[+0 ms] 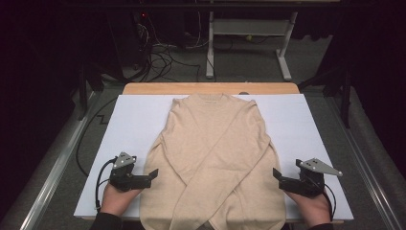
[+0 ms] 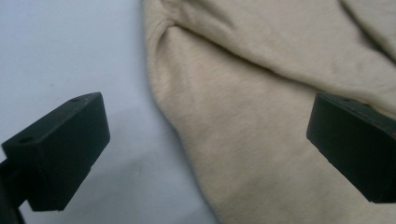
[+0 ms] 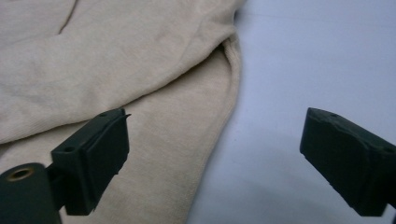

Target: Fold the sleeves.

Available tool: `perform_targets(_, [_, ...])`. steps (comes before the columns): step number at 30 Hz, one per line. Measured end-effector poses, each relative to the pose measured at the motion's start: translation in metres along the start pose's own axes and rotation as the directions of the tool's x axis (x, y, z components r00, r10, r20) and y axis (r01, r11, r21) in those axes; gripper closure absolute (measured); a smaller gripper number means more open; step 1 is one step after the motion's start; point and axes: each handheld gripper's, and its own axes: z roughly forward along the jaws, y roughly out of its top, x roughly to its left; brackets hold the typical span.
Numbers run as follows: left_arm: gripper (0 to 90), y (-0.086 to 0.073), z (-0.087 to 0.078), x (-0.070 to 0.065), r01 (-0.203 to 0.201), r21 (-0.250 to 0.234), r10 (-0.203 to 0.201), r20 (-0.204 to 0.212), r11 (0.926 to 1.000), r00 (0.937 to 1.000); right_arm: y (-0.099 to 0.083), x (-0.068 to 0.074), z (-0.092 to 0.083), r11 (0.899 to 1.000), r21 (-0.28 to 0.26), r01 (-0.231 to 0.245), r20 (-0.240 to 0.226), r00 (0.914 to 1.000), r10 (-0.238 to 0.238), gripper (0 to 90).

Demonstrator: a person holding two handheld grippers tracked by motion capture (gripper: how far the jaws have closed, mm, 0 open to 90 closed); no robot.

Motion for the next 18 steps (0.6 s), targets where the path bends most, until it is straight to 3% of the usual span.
perform_targets(7, [24.9, 0.007, 0.012, -0.003, 0.017, 0.088, -0.014, -0.033, 0.9959, 0.9994, 0.014, -0.002, 0.021, 0.997, 0.077, -0.002, -0.011, 0.9999, 0.003, 29.5])
perform_targets(10, [32.4, 0.009, 0.015, -0.005, 0.02, 0.084, -0.016, -0.049, 0.9963, 0.9987, 0.02, -0.002, 0.034, 0.993, 0.118, -0.007, -0.005, 1.0, 0.007, 33.9])
perform_targets(14, [41.3, 0.013, 0.019, -0.006, 0.042, 0.081, -0.036, -0.069, 0.9959, 0.997, 0.024, 0.003, 0.05, 0.983, 0.182, 0.021, 0.045, 0.9986, -0.03, 36.1])
perform_targets(18, [51.4, 0.013, 0.021, -0.007, 0.046, 0.077, -0.04, -0.08, 0.996, 0.996, 0.023, 0.004, 0.053, 0.986, 0.168, 0.013, 0.051, 0.9984, -0.022, 47.2])
